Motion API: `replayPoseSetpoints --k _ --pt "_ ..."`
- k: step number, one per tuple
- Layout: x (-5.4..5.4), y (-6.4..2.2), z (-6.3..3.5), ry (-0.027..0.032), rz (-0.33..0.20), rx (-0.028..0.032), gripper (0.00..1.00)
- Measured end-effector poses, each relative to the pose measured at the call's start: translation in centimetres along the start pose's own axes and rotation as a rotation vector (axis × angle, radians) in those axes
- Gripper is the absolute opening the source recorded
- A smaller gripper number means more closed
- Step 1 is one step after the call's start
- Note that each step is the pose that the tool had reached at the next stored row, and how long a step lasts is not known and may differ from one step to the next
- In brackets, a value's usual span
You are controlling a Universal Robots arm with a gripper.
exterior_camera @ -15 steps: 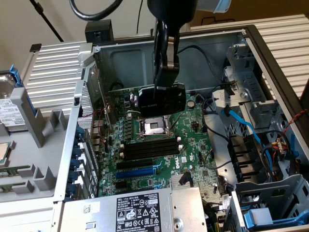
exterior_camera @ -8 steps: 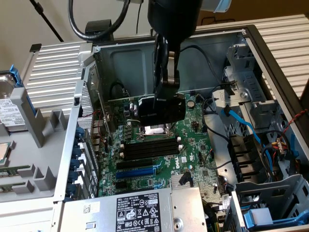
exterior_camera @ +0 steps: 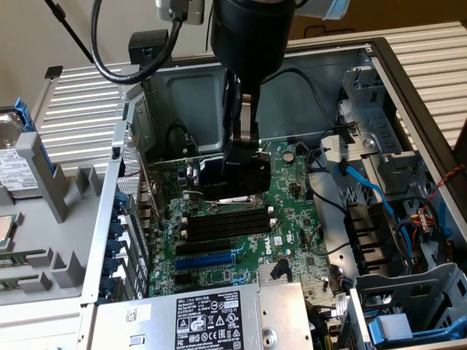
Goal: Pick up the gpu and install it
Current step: 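Insert the gpu into the slot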
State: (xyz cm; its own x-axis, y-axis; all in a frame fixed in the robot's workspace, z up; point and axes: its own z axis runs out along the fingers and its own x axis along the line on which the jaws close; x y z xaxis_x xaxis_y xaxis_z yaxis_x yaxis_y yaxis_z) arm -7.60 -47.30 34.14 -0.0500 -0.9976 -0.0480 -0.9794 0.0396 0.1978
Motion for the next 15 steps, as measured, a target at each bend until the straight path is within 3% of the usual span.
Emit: replayPoseSetpoints --k 7,15 --pt "0.5 -0.20 1.11 -0.0001 0.000 -0.0002 0.26" --pt "0.8 -0.27 1.35 -0.0008 0.000 -0.0061 0.26"
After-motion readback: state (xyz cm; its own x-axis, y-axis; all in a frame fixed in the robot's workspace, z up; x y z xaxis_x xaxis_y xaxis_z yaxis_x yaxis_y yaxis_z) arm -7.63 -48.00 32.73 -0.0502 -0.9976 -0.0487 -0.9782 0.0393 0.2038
